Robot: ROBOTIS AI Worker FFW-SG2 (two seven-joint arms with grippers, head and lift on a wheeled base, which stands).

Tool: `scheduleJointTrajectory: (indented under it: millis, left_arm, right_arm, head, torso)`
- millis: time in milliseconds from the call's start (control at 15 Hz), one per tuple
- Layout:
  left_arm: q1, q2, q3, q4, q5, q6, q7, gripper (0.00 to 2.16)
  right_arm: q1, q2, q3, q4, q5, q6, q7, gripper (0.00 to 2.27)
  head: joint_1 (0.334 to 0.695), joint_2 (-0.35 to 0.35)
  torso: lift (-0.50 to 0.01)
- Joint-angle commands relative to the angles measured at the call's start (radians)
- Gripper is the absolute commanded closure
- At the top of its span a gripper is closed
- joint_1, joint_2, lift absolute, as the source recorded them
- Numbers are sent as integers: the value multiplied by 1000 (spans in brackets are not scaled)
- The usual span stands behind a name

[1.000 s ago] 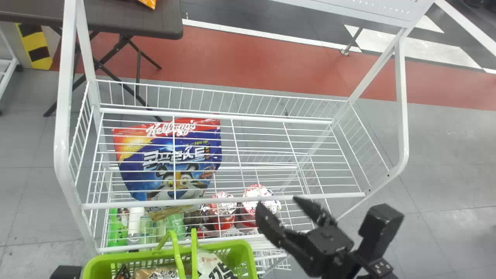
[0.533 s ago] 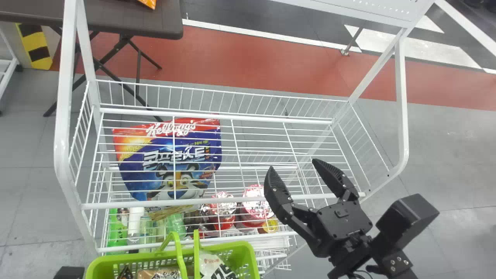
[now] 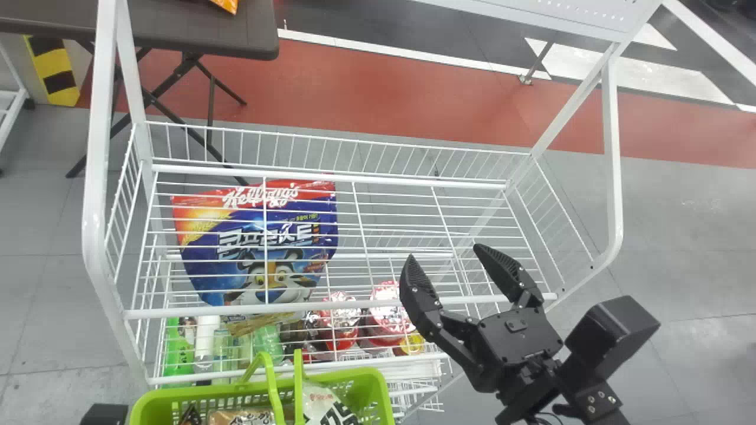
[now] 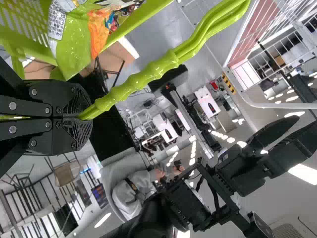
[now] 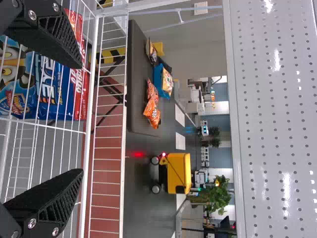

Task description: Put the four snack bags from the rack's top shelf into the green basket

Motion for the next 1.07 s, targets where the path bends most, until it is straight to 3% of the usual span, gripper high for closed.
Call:
scheduleJointTrajectory:
  millis: [0, 1000]
  left_arm:
    - [-1, 0, 0, 0, 0, 0, 0, 2054]
    - [-1, -2, 2, 0, 0, 0, -2, 2054]
  right_arm:
    - [-2, 1, 0, 0, 0, 0, 0, 63]
    - [-1, 1, -2, -5, -2, 0, 0, 63]
  head:
    - [695, -350]
    - [695, -350]
  torso:
    - [0]
    - [0]
